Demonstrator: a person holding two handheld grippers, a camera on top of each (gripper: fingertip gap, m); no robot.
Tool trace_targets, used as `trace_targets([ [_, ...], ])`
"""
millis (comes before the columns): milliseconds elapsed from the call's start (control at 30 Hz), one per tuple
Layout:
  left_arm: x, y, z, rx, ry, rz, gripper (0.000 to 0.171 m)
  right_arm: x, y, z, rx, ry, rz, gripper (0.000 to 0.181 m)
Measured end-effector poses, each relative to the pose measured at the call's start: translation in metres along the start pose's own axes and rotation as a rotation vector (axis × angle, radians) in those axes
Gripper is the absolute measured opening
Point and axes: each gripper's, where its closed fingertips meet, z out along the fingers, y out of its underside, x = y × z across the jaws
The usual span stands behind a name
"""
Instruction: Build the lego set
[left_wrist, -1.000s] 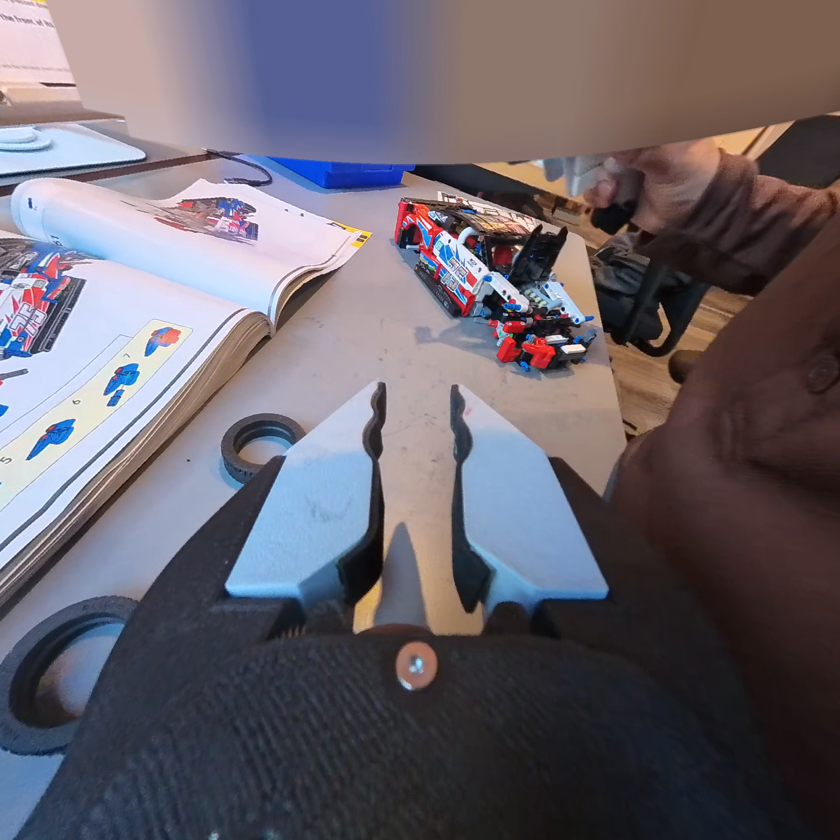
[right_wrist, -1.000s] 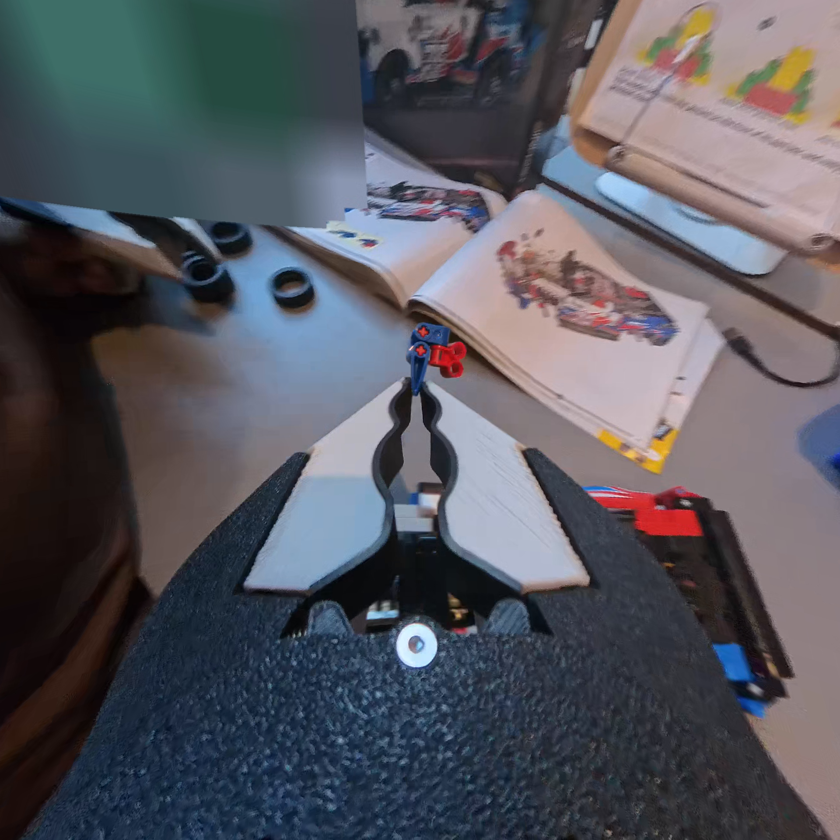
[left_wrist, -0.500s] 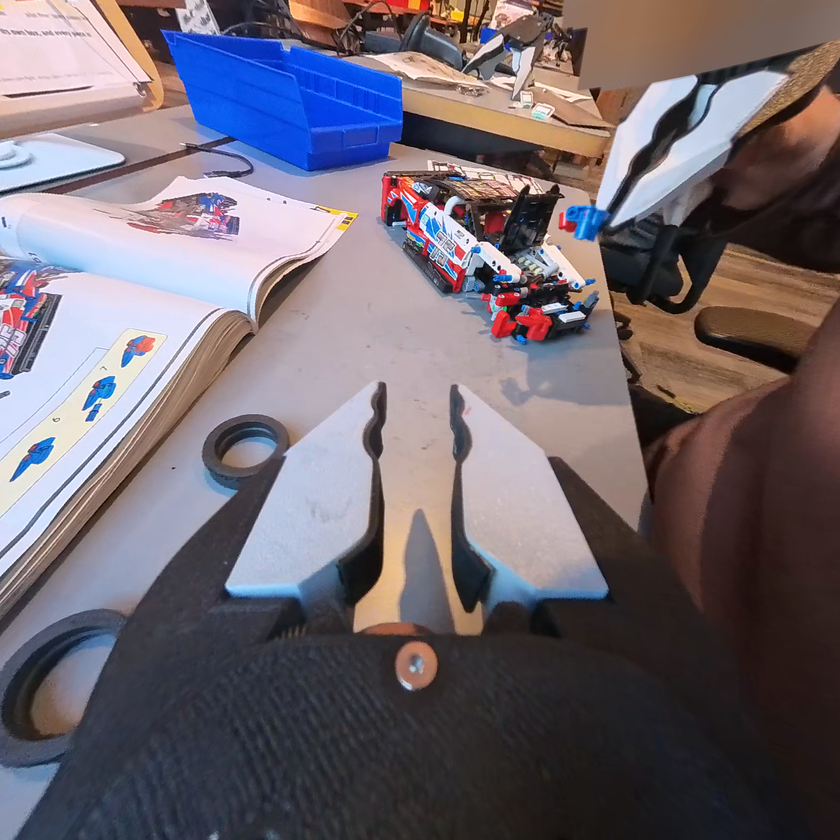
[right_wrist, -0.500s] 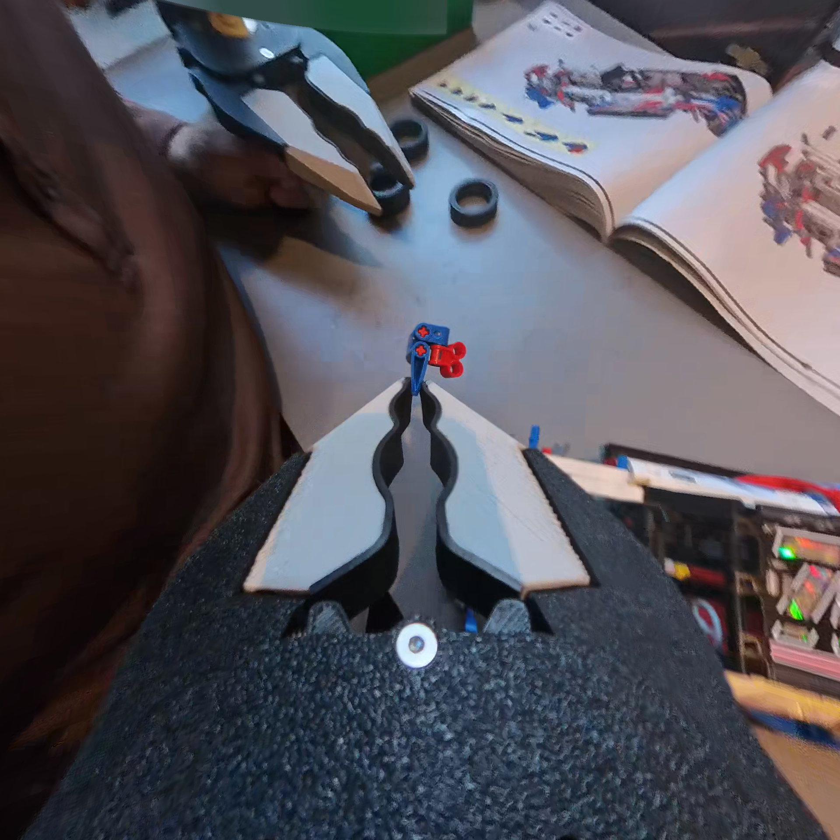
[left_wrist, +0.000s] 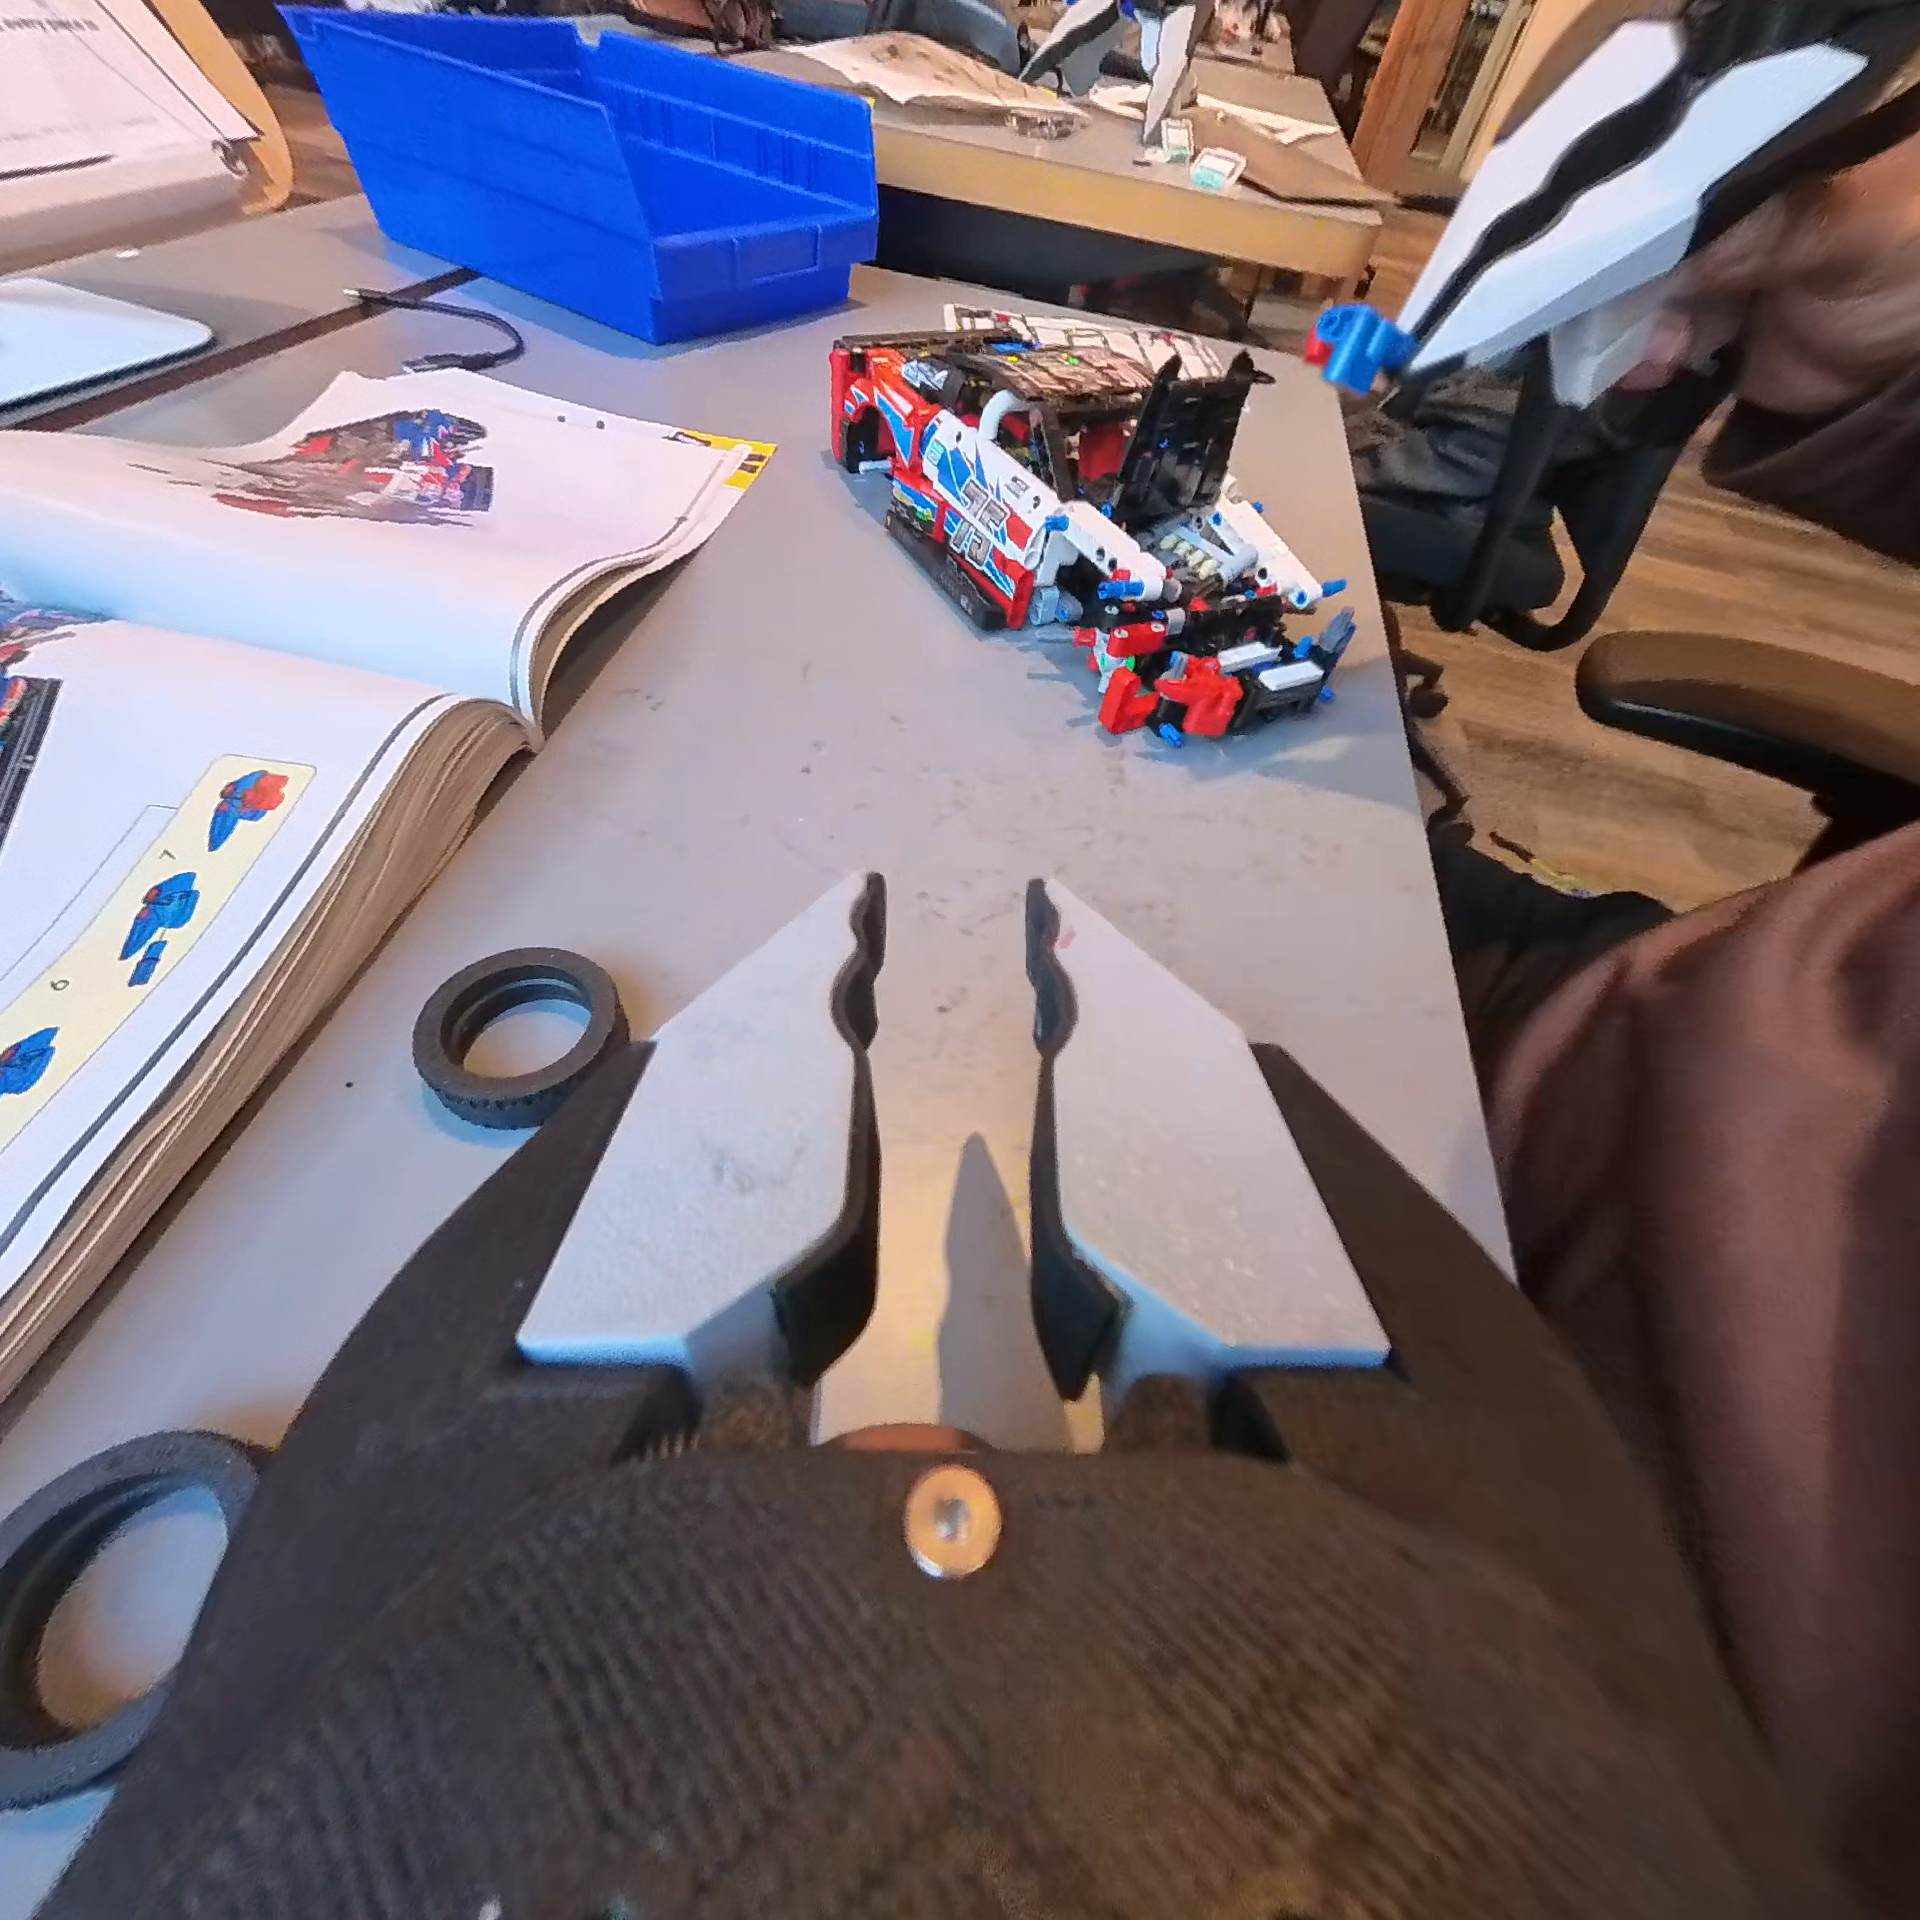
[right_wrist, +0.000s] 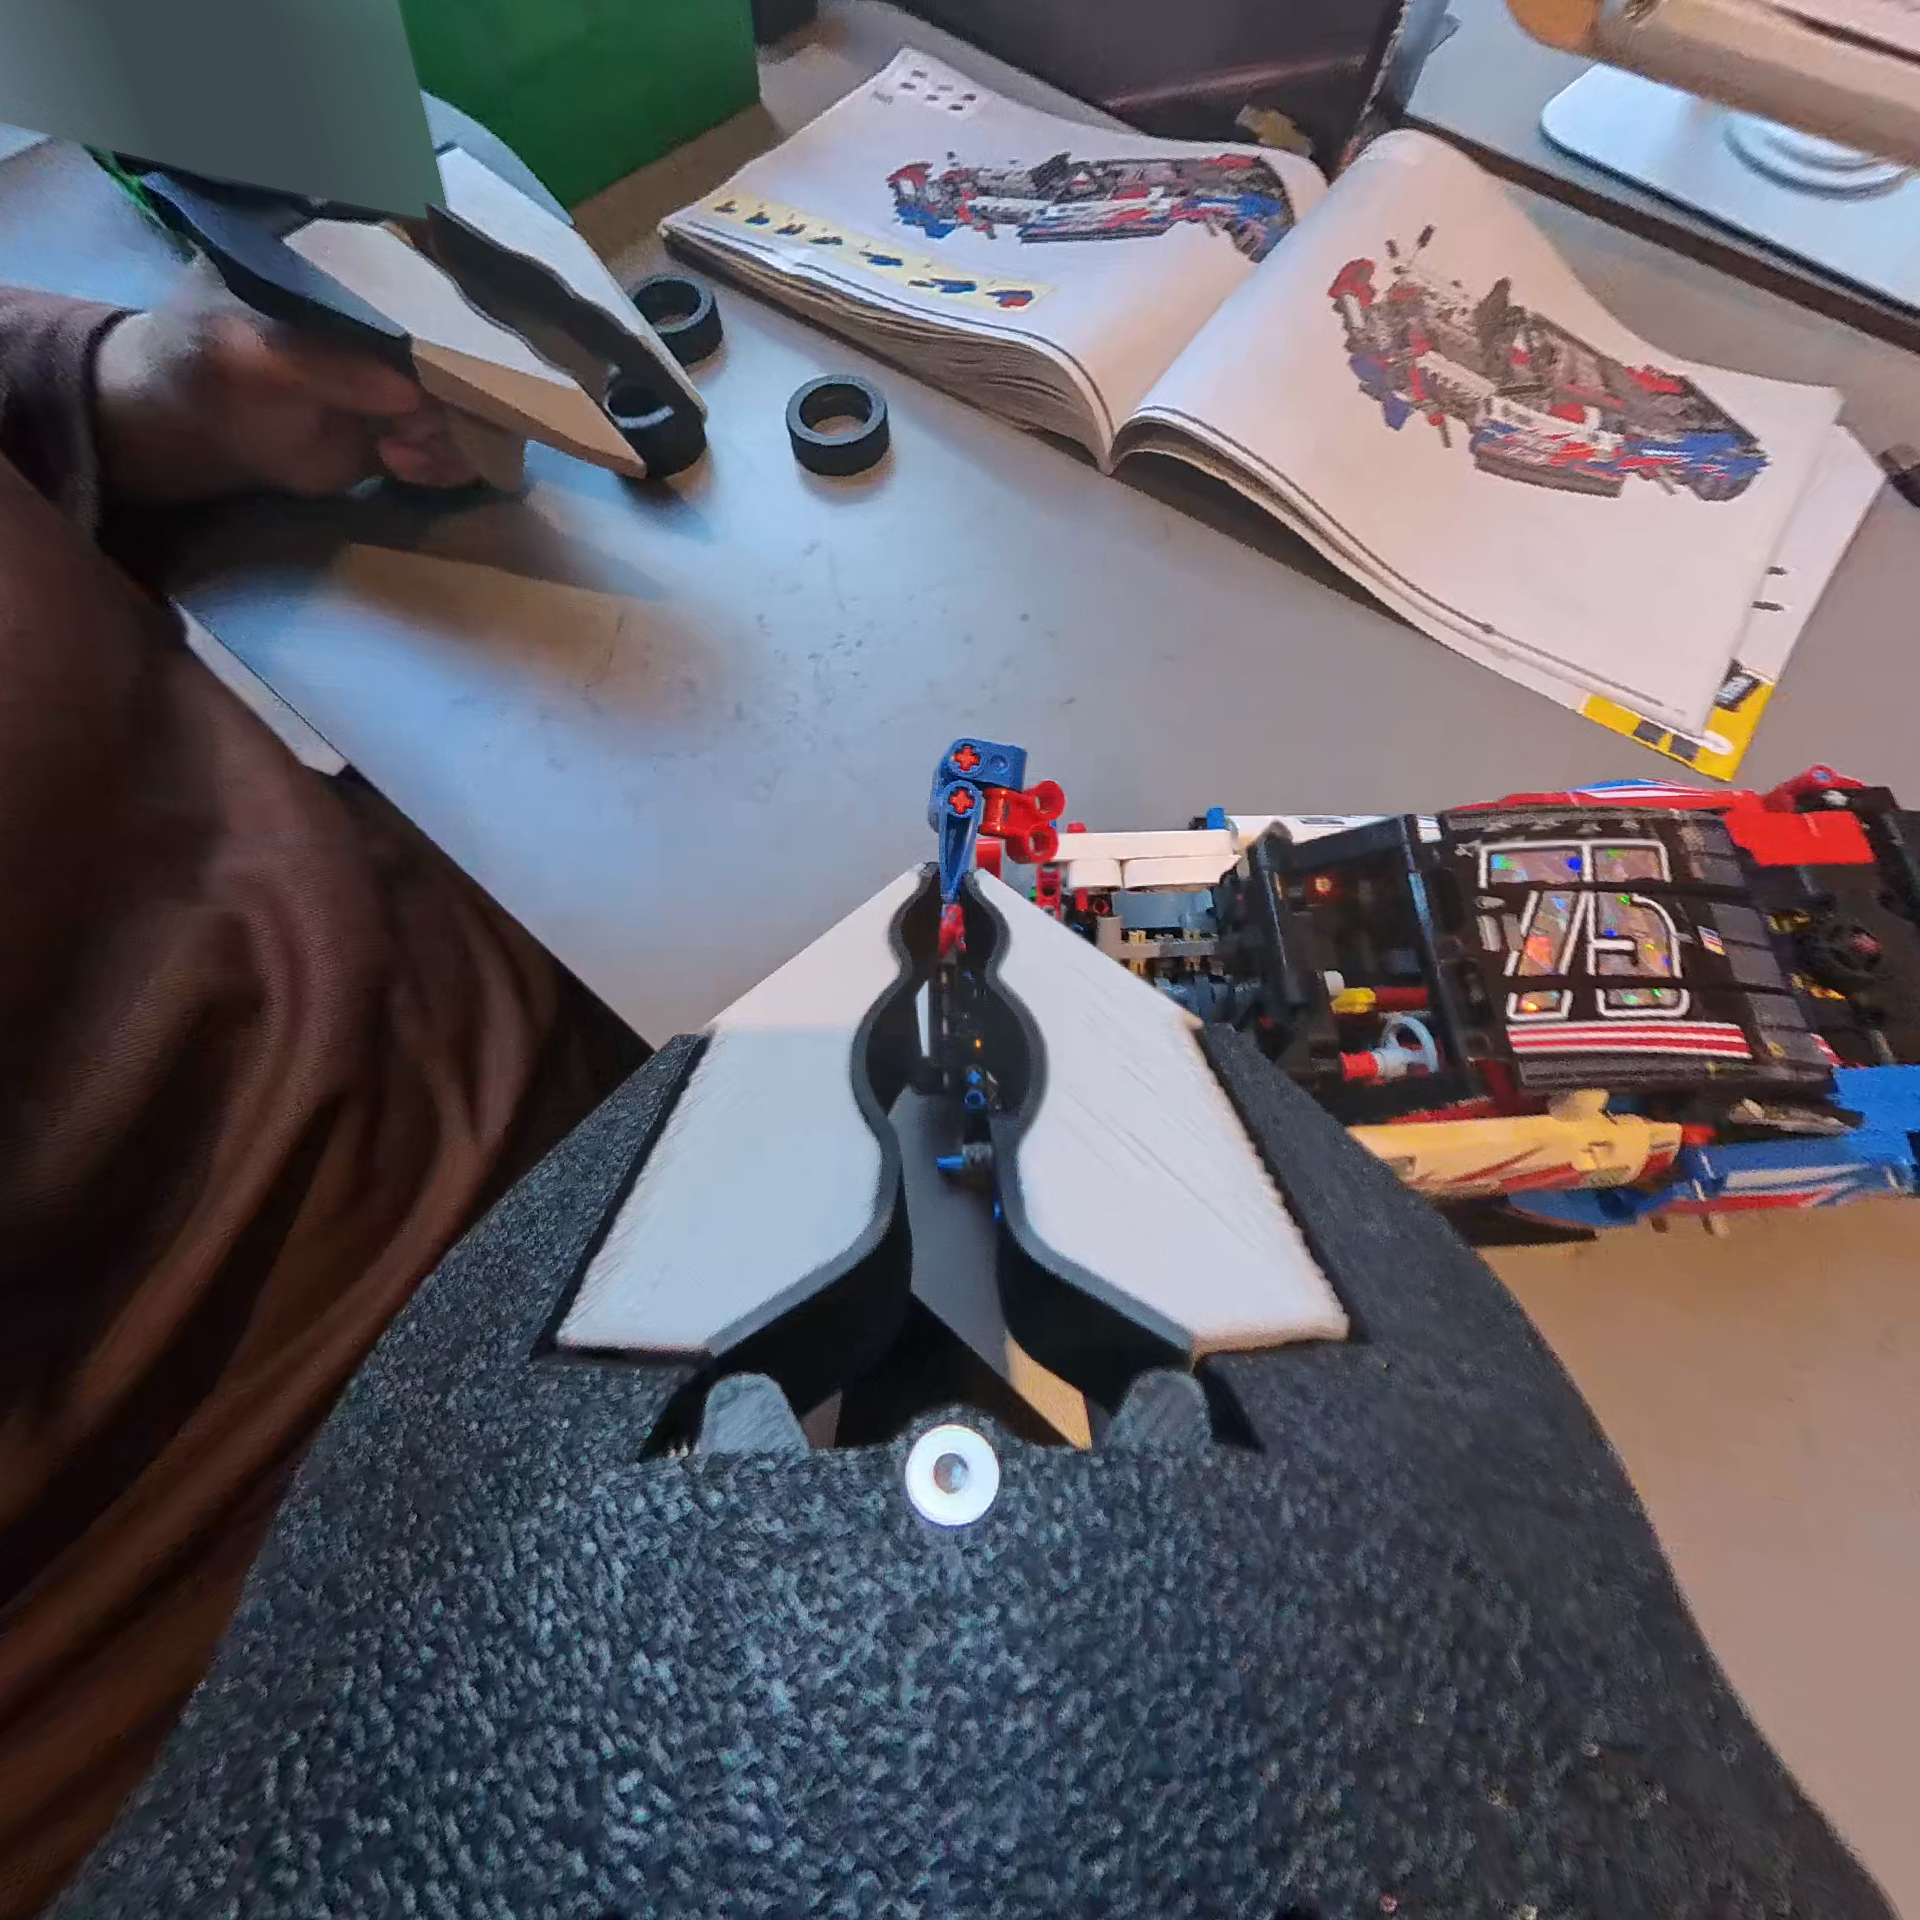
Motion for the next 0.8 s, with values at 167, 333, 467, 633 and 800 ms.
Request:
trace_targets([
  [167,0.008,0.004,0.013,-0.053,0.013,0.074,0.026,0.001,0.012,-0.013,0.002,0.065,-0.045,0.003],
  [333,0.038,0.005,0.032,-0.102,0.078,0.136,0.026,0.005,0.026,-0.033,-0.039,0.125,-0.113,0.003],
  [467,0.080,-0.002,0.056,-0.160,0.189,0.178,0.026,-0.005,0.037,-0.033,-0.070,0.103,-0.158,0.004],
  [633,0.125,-0.015,0.092,-0.201,0.276,0.276,0.021,-0.011,0.062,-0.019,-0.161,0.101,-0.208,0.003],
  [800,0.148,-0.018,0.128,-0.237,0.315,0.281,0.021,-0.014,0.076,0.000,-0.239,0.114,-0.231,0.003],
])
